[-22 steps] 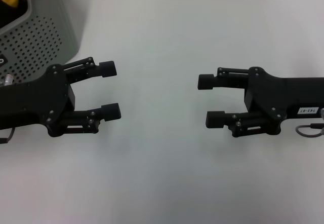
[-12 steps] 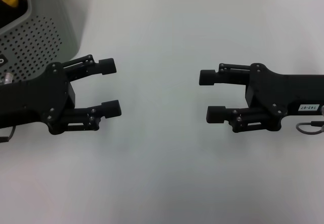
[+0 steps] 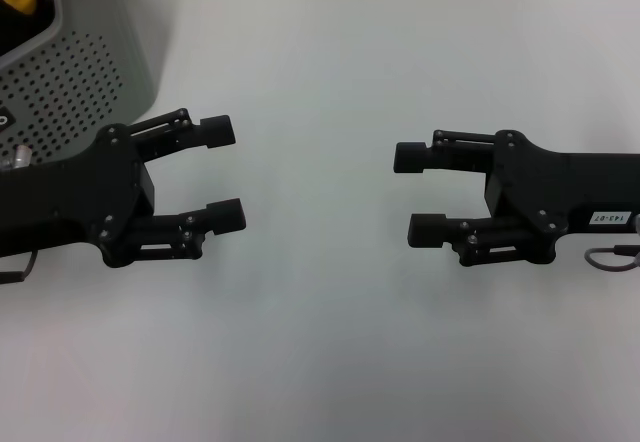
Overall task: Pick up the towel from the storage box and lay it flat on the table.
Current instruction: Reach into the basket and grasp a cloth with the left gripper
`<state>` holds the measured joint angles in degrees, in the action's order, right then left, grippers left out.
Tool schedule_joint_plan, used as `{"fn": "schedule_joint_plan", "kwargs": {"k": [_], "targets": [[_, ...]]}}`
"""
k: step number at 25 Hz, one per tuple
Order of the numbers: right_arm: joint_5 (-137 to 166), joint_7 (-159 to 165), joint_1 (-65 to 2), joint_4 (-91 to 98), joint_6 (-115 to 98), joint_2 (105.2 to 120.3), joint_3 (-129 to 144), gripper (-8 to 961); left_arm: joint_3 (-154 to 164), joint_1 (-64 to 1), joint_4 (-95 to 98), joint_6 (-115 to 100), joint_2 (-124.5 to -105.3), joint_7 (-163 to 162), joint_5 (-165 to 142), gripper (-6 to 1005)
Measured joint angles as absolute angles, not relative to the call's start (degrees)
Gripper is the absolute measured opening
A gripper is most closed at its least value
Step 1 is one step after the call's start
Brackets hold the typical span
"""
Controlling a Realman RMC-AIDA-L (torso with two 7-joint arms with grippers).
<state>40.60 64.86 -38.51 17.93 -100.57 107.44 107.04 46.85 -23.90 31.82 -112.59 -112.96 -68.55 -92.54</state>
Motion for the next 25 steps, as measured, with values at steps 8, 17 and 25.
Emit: {"fn": "schedule_joint_plan", "kwargs": {"k": [8, 17, 25], "targets": [[40.75, 63.35, -36.84, 16.95, -99.85, 107.49, 104.8, 774, 46.9, -22.3, 40.01, -113.85, -118.0, -73.0, -83.26, 868], [41.57, 61.31, -33.82, 16.85, -98.73, 107.42, 103.02, 773, 48.5, -16.94, 71.06, -96.19, -119.98, -85.31, -73.47, 855], [41.58, 60.03, -30.81, 16.84, -98.76, 107.93, 102.22, 773, 47.27, -20.32, 88.46, -76.48, -119.16, -101.86, -93.06, 759]]}}
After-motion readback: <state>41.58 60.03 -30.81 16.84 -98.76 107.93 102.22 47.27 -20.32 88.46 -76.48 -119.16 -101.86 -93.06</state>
